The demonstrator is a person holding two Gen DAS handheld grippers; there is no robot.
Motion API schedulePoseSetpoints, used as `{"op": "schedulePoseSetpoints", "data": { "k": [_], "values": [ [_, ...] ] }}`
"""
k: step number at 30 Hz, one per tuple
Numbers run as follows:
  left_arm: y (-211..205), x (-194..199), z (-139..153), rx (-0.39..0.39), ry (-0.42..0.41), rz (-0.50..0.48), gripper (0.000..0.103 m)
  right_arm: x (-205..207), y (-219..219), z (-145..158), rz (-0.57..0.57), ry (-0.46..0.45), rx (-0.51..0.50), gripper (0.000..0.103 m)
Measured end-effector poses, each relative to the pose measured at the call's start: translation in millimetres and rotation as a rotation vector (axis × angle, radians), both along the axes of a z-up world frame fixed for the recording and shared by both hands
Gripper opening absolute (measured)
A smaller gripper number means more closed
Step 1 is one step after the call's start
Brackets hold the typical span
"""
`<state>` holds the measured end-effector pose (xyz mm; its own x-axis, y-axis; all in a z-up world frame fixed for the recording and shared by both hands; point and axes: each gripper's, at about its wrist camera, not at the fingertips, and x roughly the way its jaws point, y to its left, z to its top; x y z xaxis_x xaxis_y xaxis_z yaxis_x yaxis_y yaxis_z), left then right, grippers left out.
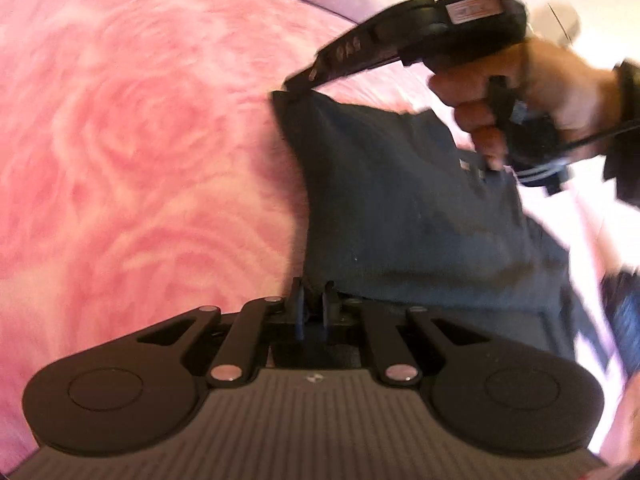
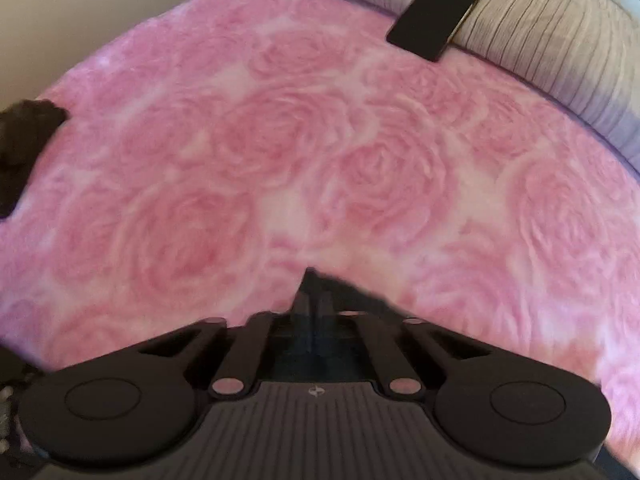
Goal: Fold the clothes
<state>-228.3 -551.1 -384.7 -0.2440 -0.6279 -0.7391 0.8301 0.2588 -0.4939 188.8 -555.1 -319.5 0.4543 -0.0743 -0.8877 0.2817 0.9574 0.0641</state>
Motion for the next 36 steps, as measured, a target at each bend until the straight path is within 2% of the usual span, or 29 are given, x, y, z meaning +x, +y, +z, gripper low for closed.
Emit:
{"op": "schedulePoseSetpoints", "data": {
  "k": [4,6,7,8,9,11,13,14,15,16,17,19,22,24,25,28,30,33,36],
  "values": [
    [3.8,17.2,-6.9,0.009,0.134,0.074,0.006,0.7,-19.1,8.9,-0.154,-0.116,-0.042,0.0],
    [6.2,22.9,-8.0,0.008,0.183,0.09,0.006,-9.6,-13.9,19.3,-0.178,-0.158,-0.062,0.002],
    [7.0,23.0,-7.9,0.008,0.186,0.086,0.006,-16.2,-8.4,24.6,-0.181,-0.165,-0.064,0.006],
    [7.8,23.2,-7.9,0.008,0.189,0.081,0.006,-23.4,-1.6,29.6,-0.182,-0.162,-0.057,0.02],
    [8.7,23.3,-8.0,0.008,0.193,0.078,0.006,-28.1,6.6,30.9,-0.166,-0.148,-0.044,0.046],
    [11.6,23.9,-9.8,0.01,0.207,0.084,0.005,-29.3,23.5,23.8,-0.098,-0.093,-0.023,0.079],
    [12.0,22.2,-10.0,0.004,0.195,0.086,0.005,-20.1,35.4,9.0,-0.012,-0.023,-0.056,0.076],
    [12.2,21.4,-10.2,0.001,0.19,0.086,0.005,-15.6,41.4,1.6,0.031,0.012,-0.073,0.052],
    [12.4,20.5,-10.3,-0.002,0.184,0.087,0.005,-9.8,40.2,-7.7,0.045,0.047,-0.051,0.003],
    [12.6,19.7,-10.4,-0.005,0.178,0.087,0.005,-4.9,31.6,-15.1,0.02,0.056,-0.003,0.005],
    [12.7,19.1,-10.7,-0.007,0.174,0.089,0.005,-3.2,24.3,-16.4,-0.012,0.034,0.014,0.002],
    [12.8,20.2,-12.4,-0.006,0.179,0.105,0.005,-2.4,12.5,-13.7,-0.068,-0.026,0.011,0.001],
    [12.4,20.5,-13.9,0.004,0.181,0.114,0.005,-11.4,-5.3,-13.0,-0.179,-0.126,0.057,0.001],
    [13.4,21.9,-9.7,0.012,0.173,0.108,0.006,-21.7,-16.4,-4.9,-0.271,-0.178,0.082,0.023],
    [15.5,23.9,-3.8,0.015,0.148,0.104,0.006,-30.1,-19.3,3.1,-0.308,-0.203,0.084,0.026],
    [21.2,29.6,15.9,0.012,0.062,0.097,0.005,-65.3,-17.5,32.0,-0.381,-0.275,0.054,0.027],
    [23.5,31.4,32.7,-0.018,0.01,0.09,0.005,-95.8,-5.1,40.3,-0.412,-0.285,0.019,0.027],
    [4.6,21.9,37.7,-0.065,-0.011,-0.006,0.005,-149.0,14.1,26.9,-0.489,-0.262,0.022,0.029],
    [-21.2,3.4,23.0,-0.047,-0.067,-0.134,0.006,-204.9,18.6,-0.3,-0.647,-0.215,0.044,0.029]
  ]
}}
